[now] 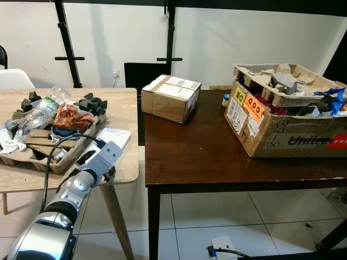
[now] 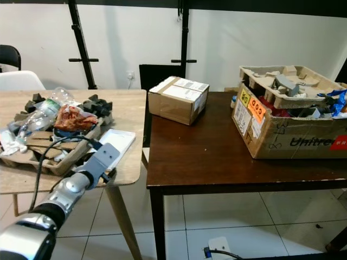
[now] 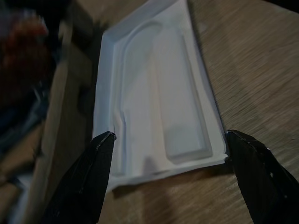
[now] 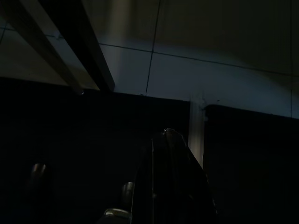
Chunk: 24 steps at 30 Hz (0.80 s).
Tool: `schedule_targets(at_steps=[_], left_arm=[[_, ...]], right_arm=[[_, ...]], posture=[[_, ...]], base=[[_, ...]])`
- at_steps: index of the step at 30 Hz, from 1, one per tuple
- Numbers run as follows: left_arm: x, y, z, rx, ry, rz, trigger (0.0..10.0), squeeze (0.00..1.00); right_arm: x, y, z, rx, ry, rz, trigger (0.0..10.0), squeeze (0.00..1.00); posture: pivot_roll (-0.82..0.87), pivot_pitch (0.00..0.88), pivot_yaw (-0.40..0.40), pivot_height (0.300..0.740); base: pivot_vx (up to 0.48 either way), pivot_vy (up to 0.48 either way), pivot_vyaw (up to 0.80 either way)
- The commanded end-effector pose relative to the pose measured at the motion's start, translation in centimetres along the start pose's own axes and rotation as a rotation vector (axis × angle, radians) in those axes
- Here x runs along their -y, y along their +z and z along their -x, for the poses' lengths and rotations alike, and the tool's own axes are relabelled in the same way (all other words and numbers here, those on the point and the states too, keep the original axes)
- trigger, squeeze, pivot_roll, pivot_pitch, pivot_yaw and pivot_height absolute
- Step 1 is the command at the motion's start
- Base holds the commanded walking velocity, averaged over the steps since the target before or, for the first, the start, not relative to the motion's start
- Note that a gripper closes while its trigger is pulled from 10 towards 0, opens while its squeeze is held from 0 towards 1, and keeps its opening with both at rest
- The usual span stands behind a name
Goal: Picking trash to rubbish bin
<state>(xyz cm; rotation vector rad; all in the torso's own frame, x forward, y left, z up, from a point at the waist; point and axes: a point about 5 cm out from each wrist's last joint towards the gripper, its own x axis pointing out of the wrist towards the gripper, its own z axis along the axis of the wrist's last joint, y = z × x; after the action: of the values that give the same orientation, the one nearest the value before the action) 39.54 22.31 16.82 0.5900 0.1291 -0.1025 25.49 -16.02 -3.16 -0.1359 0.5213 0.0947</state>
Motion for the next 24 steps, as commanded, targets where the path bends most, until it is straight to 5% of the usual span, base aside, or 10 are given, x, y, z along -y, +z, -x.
schedule_targets(at_steps=[1, 3, 7, 15, 16, 17, 20, 21, 23, 24], left_arm=[[0.7, -1.6, 0.3, -0.085, -0.033, 0.086, 10.0, 0.00], [1.1, -1.9, 0.2, -0.106, -0.061, 0.197, 10.0, 0.00], [1.6, -1.9, 0.2, -0.111, -0.102, 0.211, 10.0, 0.00], [3.1, -2.1, 0.3, -0.130, -0.243, 0.159, 10.0, 0.00], [3.4, -2.1, 0.3, -0.131, -0.278, 0.135, 9.8, 0.00], [3.8, -2.1, 0.4, -0.135, -0.323, 0.094, 8.1, 0.00], [4.2, -2.2, 0.5, -0.139, -0.370, 0.051, 8.1, 0.00], [4.3, -2.3, 0.6, -0.146, -0.385, 0.034, 4.4, 0.00], [4.5, -2.6, 0.7, -0.168, -0.412, 0.010, 0.0, 0.00], [4.7, -2.9, 0.8, -0.181, -0.432, -0.002, 0.0, 0.00]], right_arm=[[0.3, -0.7, 0.4, -0.013, -0.016, -0.015, 10.0, 0.00], [0.4, -0.7, 0.4, -0.012, -0.019, -0.013, 10.0, 0.00], [0.5, -0.8, 0.4, -0.012, -0.021, -0.012, 10.0, 0.00], [0.4, -0.8, 0.4, -0.014, -0.021, -0.010, 10.0, 0.00], [0.4, -0.7, 0.4, -0.014, -0.021, -0.010, 10.0, 0.00], [0.4, -0.7, 0.4, -0.014, -0.021, -0.010, 10.0, 0.00], [0.4, -0.7, 0.4, -0.013, -0.021, -0.010, 10.0, 0.00], [0.3, -0.7, 0.4, -0.013, -0.021, -0.010, 10.0, 0.00], [0.3, -0.7, 0.3, -0.014, -0.020, -0.011, 10.0, 0.00], [0.3, -0.7, 0.3, -0.014, -0.020, -0.011, 10.0, 0.00]], posture=[[-0.04, 0.174, -0.017, 0.740], [-0.04, 0.173, -0.019, 0.740], [-0.04, 0.172, -0.021, 0.740], [-0.04, 0.171, -0.023, 0.740], [-0.04, 0.172, -0.023, 0.740], [-0.04, 0.174, -0.023, 0.740], [-0.04, 0.174, -0.023, 0.740], [-0.03, 0.173, -0.023, 0.740], [-0.03, 0.174, -0.023, 0.740], [-0.03, 0.173, -0.023, 0.740]], base=[[0.000, 0.000, 0.00], [0.000, 0.000, 0.00], [0.000, 0.000, 0.00], [0.000, 0.000, 0.00], [0.000, 0.000, 0.00], [0.000, 0.000, 0.00], [0.000, 0.000, 0.00], [0.000, 0.000, 0.00], [0.000, 0.000, 0.00], [0.000, 0.000, 0.00]])
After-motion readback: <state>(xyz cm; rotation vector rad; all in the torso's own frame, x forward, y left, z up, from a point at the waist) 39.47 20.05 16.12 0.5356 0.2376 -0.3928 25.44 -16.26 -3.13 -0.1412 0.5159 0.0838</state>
